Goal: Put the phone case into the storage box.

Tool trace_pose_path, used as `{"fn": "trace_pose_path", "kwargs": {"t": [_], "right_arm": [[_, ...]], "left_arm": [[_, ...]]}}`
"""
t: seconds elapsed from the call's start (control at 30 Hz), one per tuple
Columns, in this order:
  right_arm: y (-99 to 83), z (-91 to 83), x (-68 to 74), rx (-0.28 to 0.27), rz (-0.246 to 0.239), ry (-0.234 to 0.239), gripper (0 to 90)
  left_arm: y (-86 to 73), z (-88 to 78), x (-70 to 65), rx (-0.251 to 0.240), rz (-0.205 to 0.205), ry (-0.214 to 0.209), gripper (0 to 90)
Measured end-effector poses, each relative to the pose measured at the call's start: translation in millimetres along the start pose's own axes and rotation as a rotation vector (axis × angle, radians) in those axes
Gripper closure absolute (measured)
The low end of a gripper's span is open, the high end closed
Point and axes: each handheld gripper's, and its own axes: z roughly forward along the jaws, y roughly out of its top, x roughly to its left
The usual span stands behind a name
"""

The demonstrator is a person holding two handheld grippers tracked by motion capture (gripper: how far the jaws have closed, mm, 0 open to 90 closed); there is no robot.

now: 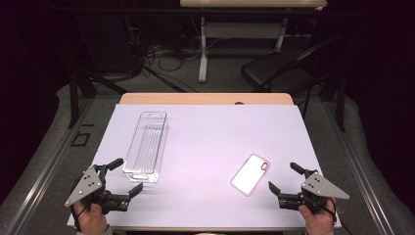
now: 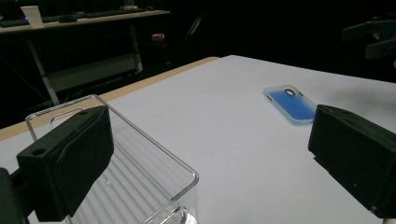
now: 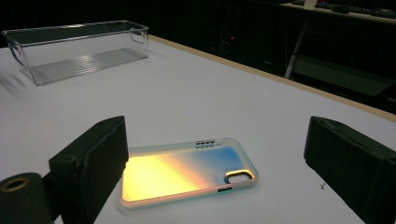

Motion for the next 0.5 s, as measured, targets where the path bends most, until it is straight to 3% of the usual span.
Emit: {"fn": "trace_pose_path", "kwargs": {"t": [0.3, 0.5], "right_arm": [[2.0, 0.5, 1.2, 0.014, -0.004, 0.006, 6.2], [5.2, 4.0, -1.4, 0.049, 0.011, 0.030, 6.1]], "left_arm": [[0.7, 0.9, 1.9, -0.002, -0.015, -0.002, 0.3], [4.6, 5.0, 3.9, 0.030, -0.027, -0.002, 0.3]]}}
